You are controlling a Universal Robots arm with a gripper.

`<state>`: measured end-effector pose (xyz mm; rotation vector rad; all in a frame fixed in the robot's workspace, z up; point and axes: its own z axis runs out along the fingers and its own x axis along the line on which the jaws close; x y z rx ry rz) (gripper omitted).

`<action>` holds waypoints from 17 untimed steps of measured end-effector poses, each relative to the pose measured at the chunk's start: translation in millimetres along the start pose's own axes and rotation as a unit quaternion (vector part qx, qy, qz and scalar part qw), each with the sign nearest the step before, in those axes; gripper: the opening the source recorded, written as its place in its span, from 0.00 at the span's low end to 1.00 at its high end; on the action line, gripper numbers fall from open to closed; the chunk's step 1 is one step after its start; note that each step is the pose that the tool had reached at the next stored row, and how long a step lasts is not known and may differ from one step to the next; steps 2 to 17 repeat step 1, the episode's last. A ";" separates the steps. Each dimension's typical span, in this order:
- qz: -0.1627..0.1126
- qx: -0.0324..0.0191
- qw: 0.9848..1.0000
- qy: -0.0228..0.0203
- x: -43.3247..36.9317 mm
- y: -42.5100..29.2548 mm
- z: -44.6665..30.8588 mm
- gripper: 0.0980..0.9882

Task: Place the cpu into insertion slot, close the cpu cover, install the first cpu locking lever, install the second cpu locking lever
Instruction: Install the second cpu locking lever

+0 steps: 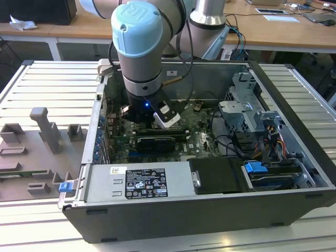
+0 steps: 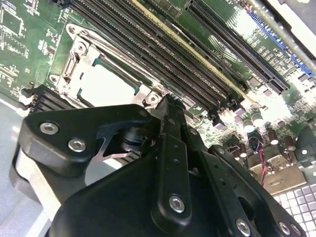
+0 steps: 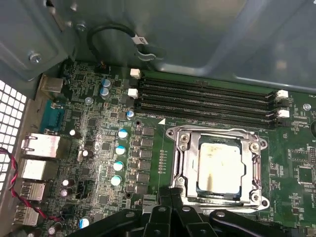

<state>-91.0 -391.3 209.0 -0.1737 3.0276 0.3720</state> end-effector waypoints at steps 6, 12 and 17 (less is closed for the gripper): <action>0.000 0.000 1.000 0.000 0.0 0.0 0.0 0.01; 0.000 0.000 1.000 0.000 0.0 0.0 0.0 0.01; 0.000 0.000 1.000 0.000 0.0 0.0 0.0 0.01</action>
